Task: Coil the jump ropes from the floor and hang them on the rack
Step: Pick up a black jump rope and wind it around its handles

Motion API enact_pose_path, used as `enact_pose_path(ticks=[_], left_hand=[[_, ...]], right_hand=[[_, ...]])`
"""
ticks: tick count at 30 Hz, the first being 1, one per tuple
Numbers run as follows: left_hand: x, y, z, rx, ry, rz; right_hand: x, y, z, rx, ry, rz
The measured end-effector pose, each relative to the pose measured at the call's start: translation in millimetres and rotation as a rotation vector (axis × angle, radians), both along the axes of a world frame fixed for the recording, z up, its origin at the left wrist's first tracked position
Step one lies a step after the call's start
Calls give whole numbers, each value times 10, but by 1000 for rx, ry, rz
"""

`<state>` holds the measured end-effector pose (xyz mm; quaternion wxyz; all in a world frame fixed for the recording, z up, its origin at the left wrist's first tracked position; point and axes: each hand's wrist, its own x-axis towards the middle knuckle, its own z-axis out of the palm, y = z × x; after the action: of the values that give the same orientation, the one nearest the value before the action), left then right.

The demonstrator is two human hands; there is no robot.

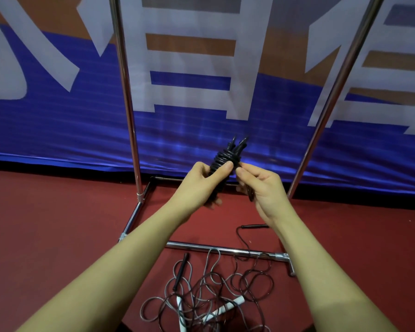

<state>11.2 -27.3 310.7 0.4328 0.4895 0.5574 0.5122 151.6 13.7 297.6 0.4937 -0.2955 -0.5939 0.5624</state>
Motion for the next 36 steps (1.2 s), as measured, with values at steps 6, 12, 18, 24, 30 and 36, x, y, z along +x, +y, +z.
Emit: enact_pose_path(ticks=[6, 12, 18, 24, 30, 36], left_hand=[[43, 18, -110, 154, 240, 256], [37, 5, -88, 156, 209, 247], [-19, -11, -65, 108, 145, 264], [-13, 28, -90, 58, 145, 341], [-39, 52, -94, 14, 118, 394], [-84, 48, -74, 6, -29, 355]], right_hand=[[-69, -3, 10, -20, 2, -42], [-38, -26, 71, 3, -48, 56], [-37, -104, 79, 29, -116, 78], [-29, -58, 53, 155, -316, 62], [-81, -114, 32, 294, -366, -109], [-104, -128, -48, 568, -372, -346]])
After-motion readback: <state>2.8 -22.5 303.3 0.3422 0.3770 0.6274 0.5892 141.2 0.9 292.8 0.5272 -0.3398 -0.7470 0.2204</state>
